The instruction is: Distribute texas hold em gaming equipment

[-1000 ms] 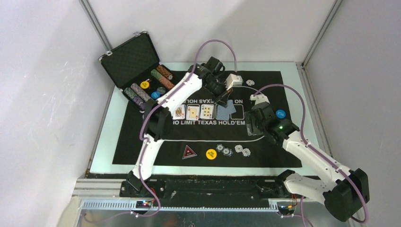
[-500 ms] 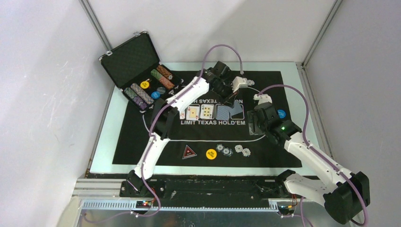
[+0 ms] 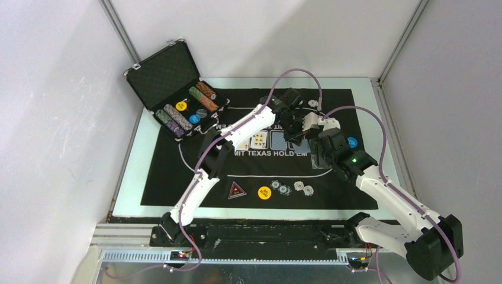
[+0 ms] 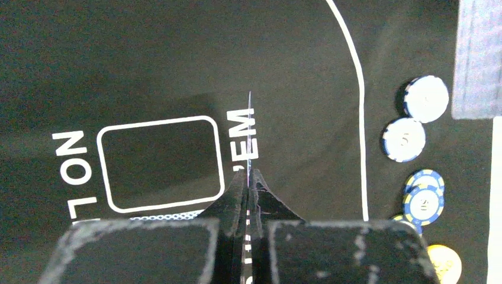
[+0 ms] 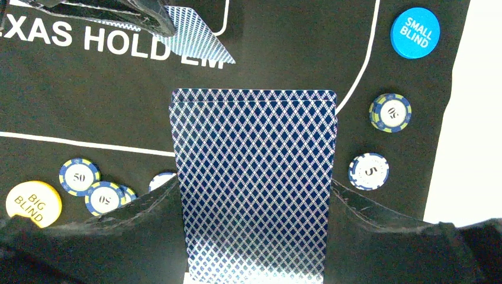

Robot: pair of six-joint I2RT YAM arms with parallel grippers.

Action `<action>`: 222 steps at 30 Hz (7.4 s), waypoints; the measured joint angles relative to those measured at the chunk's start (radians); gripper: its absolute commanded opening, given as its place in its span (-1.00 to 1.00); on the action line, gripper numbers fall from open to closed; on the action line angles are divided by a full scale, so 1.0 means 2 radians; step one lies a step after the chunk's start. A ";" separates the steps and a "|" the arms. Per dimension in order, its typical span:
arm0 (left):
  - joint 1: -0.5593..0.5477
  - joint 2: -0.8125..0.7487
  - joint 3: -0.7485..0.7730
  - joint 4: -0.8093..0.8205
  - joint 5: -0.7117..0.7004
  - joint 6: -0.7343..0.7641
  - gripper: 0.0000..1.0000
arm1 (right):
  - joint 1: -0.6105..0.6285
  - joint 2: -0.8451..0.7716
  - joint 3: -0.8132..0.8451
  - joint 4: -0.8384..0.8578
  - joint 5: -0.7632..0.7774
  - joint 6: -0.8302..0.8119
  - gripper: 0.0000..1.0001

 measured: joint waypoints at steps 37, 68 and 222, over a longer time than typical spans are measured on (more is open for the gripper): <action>-0.009 0.005 0.002 0.047 -0.145 0.015 -0.16 | -0.002 0.000 -0.003 0.000 -0.002 0.003 -1.00; 0.026 -0.117 -0.284 0.356 -0.183 -0.353 0.99 | -0.006 0.000 -0.008 0.003 -0.005 0.004 -1.00; 0.080 -0.902 -0.930 0.356 -0.733 -0.673 0.99 | -0.143 0.312 0.098 0.056 -0.091 0.068 0.99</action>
